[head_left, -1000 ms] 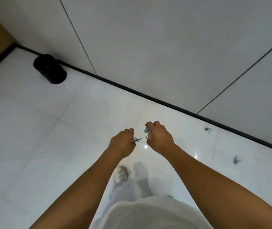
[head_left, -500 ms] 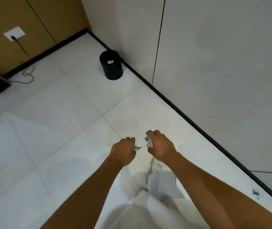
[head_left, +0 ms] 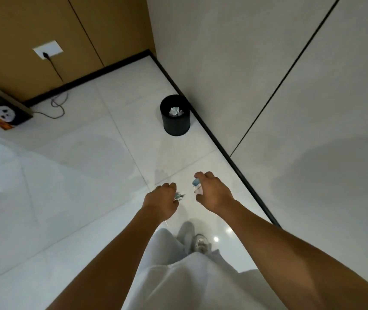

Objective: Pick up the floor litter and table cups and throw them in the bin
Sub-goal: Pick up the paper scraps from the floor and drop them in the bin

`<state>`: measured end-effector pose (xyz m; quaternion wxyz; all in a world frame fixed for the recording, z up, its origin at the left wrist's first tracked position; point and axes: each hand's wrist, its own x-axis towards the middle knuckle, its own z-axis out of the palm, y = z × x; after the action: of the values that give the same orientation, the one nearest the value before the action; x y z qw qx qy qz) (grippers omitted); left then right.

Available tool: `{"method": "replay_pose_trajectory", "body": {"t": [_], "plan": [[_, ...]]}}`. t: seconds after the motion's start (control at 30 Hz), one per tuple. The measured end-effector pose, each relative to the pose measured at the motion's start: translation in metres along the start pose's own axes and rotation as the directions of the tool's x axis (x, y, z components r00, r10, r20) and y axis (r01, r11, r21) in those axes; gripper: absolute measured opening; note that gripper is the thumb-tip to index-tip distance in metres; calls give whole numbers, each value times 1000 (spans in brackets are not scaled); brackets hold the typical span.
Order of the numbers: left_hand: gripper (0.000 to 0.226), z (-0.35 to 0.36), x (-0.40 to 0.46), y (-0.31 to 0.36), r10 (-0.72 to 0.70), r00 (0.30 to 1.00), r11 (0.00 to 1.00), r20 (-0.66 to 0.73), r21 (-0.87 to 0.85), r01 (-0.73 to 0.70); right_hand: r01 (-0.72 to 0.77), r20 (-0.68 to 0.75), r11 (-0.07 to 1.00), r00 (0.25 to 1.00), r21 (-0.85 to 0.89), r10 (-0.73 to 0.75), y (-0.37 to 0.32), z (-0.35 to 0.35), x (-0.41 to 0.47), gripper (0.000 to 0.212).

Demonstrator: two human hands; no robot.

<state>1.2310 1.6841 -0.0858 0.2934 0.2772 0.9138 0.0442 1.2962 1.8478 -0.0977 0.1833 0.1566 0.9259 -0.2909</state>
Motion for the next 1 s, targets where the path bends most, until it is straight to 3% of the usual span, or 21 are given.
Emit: {"method": "replay_pose_trajectory", "body": {"t": [0.2, 0.53, 0.77, 1.0], "plan": [[28, -68, 108, -54, -34, 999, 999, 17, -33, 35, -13, -10, 1000, 1000, -9, 13, -28, -39, 135, 49], [27, -197, 276, -134, -9, 999, 1000, 31, -7, 9, -137, -8, 981, 990, 134, 140, -87, -96, 326, 57], [26, -248, 387, -144, -29, 997, 999, 68, -19, 30, -178, -12, 969, 983, 169, 183, -71, -131, 434, 41], [27, -283, 491, -163, -110, 991, 992, 74, -57, 115, -194, 99, 975, 978, 108, 184, -58, -170, 559, 59]]}}
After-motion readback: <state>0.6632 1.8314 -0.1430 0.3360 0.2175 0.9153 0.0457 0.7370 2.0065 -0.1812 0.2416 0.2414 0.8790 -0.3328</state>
